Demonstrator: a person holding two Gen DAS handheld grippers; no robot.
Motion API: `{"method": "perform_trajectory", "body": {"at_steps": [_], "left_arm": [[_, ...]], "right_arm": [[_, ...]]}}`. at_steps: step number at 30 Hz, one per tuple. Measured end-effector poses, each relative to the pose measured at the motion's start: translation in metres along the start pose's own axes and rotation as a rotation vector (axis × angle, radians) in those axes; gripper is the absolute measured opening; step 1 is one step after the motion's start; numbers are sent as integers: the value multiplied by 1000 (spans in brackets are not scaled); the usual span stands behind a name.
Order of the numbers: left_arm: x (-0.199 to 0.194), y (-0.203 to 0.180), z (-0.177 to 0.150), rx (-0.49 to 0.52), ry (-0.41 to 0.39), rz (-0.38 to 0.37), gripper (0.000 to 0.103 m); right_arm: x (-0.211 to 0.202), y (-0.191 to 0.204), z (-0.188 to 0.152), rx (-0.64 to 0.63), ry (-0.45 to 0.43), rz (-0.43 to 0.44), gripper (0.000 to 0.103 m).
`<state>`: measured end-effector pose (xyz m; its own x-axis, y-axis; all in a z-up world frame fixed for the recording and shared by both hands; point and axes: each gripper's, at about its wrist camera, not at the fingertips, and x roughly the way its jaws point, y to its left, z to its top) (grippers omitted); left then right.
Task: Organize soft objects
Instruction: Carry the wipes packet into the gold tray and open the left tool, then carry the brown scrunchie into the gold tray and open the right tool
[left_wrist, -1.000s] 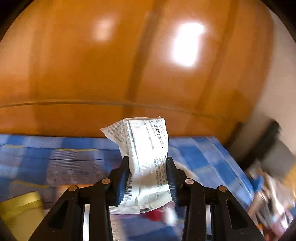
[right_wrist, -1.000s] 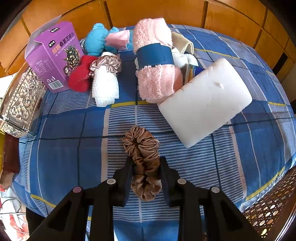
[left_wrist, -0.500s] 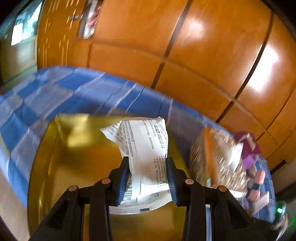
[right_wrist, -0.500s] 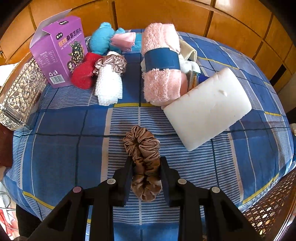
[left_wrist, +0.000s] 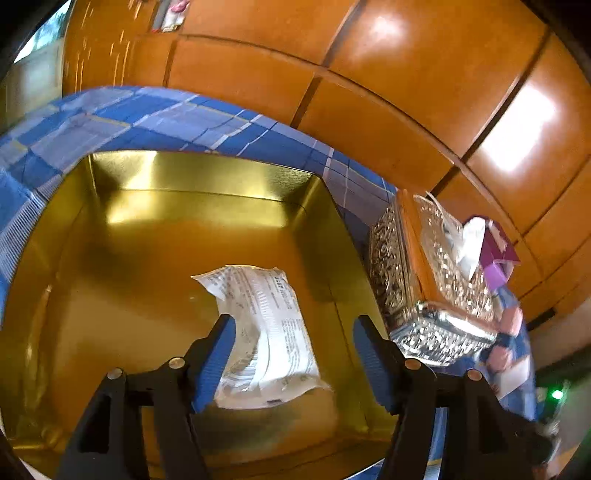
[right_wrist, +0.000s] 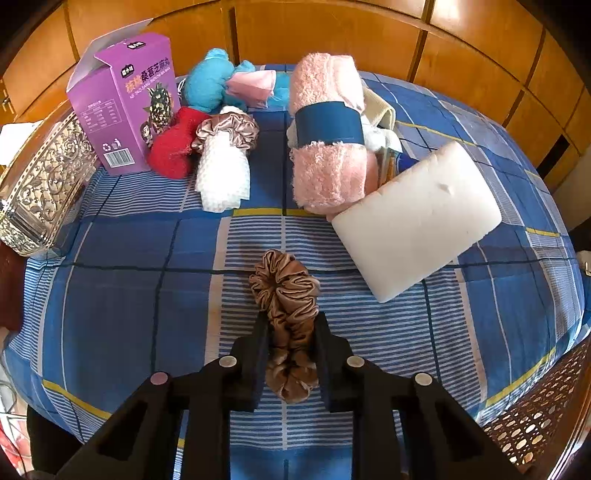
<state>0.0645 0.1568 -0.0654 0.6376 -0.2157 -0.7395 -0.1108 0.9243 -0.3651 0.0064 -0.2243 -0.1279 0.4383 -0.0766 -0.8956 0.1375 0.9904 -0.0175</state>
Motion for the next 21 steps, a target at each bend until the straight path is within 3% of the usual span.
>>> {"method": "perform_trajectory", "body": {"at_steps": [3,7,12,16,21], "left_arm": [[-10,0,-6,43,-10,26,69],[-23,-5,-13,113,-41,62,78],[-32,-9,-17,159,-64,89,79],[-32,-9,-16,154,-66,86,82],[-38,-9,-16,154,-78,74,82]], "right_arm": [[-1,0,1,1,-4,7,19],[-4,0,7,5,6,39,18],[-20,-4,26,20,-29,85,18],[-39,-9,59,36,-81,128,18],[-53,-8,125,76,-157,161,18]]}}
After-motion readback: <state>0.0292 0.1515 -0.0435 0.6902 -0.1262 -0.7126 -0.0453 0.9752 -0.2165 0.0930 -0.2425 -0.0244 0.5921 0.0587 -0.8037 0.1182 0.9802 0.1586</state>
